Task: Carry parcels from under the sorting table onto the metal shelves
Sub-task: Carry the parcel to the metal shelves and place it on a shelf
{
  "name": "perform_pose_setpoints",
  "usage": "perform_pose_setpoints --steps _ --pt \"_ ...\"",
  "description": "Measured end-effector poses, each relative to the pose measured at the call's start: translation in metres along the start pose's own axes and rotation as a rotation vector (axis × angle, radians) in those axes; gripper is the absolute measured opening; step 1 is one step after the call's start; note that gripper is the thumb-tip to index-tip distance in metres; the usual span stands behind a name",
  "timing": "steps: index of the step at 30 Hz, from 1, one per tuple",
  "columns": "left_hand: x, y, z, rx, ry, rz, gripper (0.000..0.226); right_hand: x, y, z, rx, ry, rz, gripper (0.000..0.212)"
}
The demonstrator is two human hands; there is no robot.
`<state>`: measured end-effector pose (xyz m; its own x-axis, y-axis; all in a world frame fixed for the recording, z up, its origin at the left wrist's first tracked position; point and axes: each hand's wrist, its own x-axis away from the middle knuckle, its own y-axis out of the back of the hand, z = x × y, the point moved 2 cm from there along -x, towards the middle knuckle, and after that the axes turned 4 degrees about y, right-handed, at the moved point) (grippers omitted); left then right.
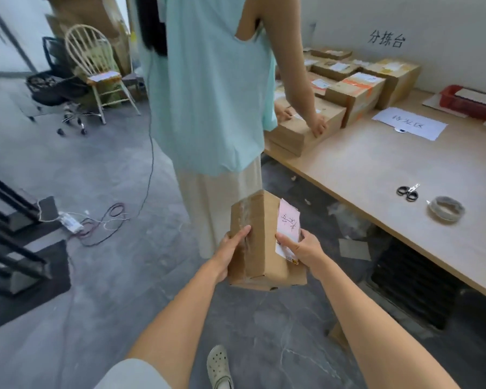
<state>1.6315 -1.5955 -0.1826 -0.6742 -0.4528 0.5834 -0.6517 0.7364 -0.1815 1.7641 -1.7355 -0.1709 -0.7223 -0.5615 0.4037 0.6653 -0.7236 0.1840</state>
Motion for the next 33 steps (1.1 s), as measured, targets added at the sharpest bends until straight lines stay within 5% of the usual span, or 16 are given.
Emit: perform_pose_setpoints --steps 3,7,11,15,19,24,33 --pt "0.023 0.041 -0.008 0.031 -0.032 -0.126 0.073 0.001 -0.040 0.014 0.020 0.044 0.064 0.045" --pt "0.047 0.101 -0.021 0.042 -0.095 -0.244 0.081 -0.001 -0.104 0.041 0.078 0.073 0.173 0.041" --pt "0.071 0.168 -0.036 0.065 -0.140 -0.343 0.122 -0.002 -0.179 0.072 0.096 0.148 0.317 0.028" --pt "0.084 0.241 -0.045 0.147 -0.142 -0.477 0.090 -0.006 -0.259 0.102 0.148 0.203 0.409 0.012" --pt "0.106 0.314 -0.063 0.226 -0.127 -0.567 0.088 -0.010 -0.346 0.134 0.156 0.246 0.523 0.005" --pt "0.133 0.420 -0.076 0.338 -0.130 -0.651 0.102 -0.013 -0.469 0.175 0.196 0.275 0.648 0.041" --pt "0.191 0.542 -0.065 0.672 -0.203 -0.921 0.105 -0.003 -0.636 0.185 0.347 0.200 0.830 0.056"
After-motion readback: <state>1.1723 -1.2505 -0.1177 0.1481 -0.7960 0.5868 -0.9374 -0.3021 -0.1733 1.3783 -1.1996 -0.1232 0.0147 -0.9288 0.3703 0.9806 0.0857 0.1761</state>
